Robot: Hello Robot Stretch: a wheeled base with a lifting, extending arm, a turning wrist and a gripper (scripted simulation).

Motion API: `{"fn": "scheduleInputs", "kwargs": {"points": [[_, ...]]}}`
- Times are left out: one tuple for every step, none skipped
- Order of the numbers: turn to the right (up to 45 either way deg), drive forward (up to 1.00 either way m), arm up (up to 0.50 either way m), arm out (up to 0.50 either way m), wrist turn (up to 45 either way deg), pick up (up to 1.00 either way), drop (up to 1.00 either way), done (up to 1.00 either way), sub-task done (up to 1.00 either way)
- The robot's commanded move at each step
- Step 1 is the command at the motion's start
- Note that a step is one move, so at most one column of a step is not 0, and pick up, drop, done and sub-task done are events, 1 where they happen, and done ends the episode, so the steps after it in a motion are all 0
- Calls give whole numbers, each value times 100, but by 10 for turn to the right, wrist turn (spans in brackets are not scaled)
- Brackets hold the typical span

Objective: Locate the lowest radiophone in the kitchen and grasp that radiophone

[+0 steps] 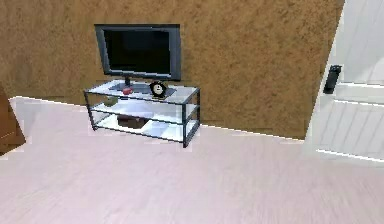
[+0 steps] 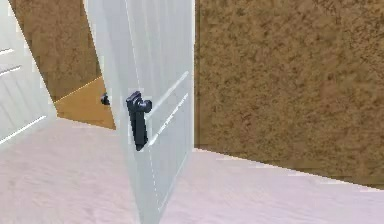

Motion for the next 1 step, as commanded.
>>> {"fn": "scheduleInputs", "kwargs": {"points": [[210,0,0,0,0,0,0,0,0]]}}
